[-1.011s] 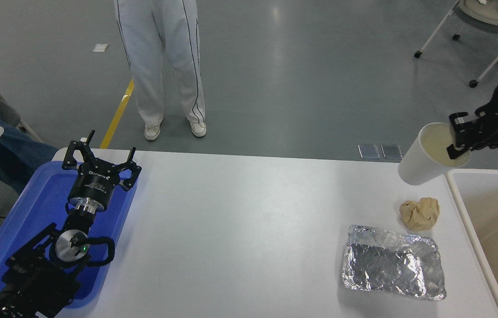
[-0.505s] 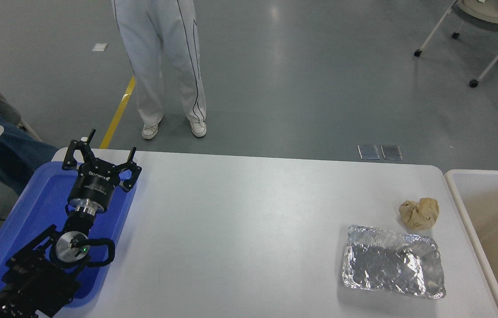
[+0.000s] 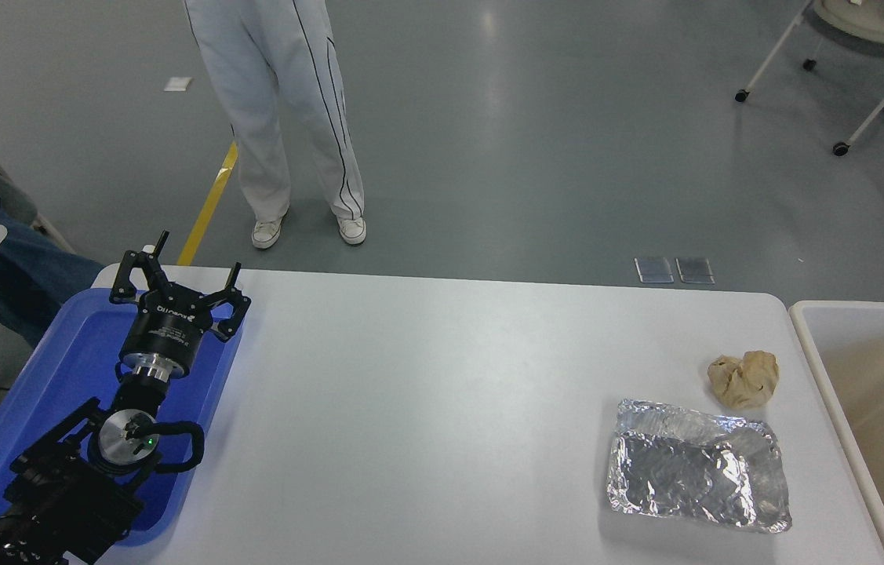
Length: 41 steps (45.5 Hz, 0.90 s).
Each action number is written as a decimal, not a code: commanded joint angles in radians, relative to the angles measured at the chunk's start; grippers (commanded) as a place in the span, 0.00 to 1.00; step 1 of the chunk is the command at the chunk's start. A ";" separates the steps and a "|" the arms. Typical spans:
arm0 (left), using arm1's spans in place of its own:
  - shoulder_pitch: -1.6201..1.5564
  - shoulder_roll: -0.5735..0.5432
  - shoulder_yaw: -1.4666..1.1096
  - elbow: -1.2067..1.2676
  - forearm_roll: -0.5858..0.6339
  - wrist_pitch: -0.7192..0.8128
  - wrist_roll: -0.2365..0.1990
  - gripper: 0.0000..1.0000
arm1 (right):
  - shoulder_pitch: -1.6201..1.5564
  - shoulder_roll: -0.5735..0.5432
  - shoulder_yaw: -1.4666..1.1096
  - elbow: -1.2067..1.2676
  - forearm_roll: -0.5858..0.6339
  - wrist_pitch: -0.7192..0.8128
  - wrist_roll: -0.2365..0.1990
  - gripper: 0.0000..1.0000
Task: Pick up paper cup place in dustbin
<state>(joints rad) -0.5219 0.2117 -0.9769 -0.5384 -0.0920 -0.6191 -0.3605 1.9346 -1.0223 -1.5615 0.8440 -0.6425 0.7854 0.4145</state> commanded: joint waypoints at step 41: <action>0.000 0.000 0.000 0.000 0.000 -0.001 0.000 1.00 | -1.155 0.191 0.853 -0.732 0.257 -0.211 -0.045 0.00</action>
<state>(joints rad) -0.5220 0.2117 -0.9772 -0.5384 -0.0920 -0.6200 -0.3605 0.9271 -0.8984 -0.7751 0.2269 -0.5006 0.7104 0.4012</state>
